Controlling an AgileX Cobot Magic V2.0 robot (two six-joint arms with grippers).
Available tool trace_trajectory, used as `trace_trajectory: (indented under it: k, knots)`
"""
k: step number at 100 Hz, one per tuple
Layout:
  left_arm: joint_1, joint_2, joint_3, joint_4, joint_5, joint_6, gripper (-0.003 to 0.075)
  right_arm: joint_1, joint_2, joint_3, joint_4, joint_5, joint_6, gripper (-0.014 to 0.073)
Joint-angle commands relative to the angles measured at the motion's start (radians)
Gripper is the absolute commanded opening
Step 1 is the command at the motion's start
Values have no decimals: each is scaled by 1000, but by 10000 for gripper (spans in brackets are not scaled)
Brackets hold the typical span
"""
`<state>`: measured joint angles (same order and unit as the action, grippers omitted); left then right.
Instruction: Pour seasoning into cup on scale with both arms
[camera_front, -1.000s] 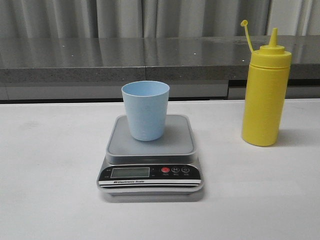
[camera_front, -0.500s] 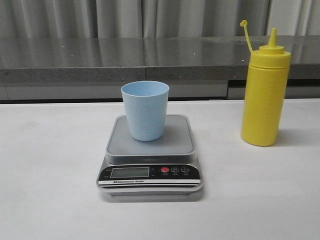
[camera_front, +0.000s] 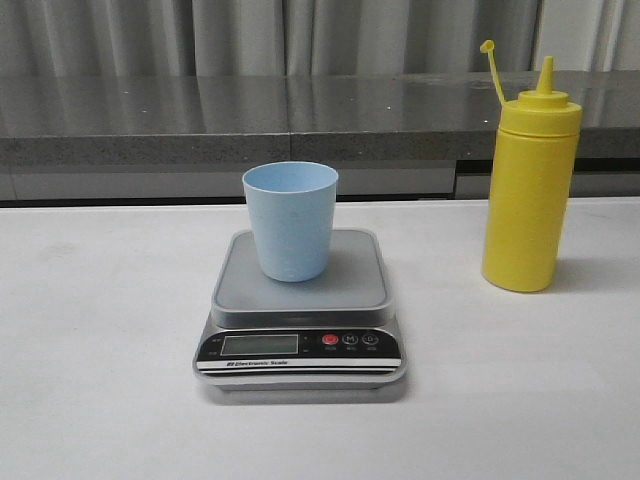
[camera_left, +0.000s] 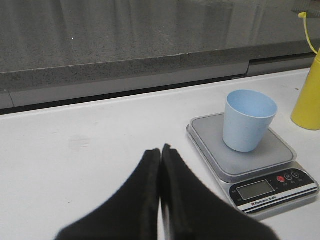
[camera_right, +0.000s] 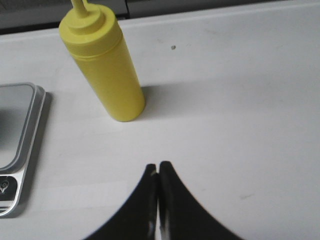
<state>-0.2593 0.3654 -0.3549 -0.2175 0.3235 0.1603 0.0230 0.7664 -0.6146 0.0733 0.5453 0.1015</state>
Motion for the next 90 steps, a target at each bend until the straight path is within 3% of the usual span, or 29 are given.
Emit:
trace_trajectory:
  k: [1,18,26,66,90]
  knots:
    - [1,7,-27,-14,-76,-8,-20,25,68,-58,9,-58,-34,129]
    - [1,7,-27,-14,-76,-8,-20,94,180,-76,10,-124,-87,510]
    - [1,7,-27,-14,-76,-8,-20,116,233,-76,14,-198,-87,609]
    - [1,7,-27,-14,-76,-8,-20,147,415,-76,114,-495,-87,633]
    - [1,7,-27,-14,-76,-8,-20,156,513,-77,114,-573,-87,633]
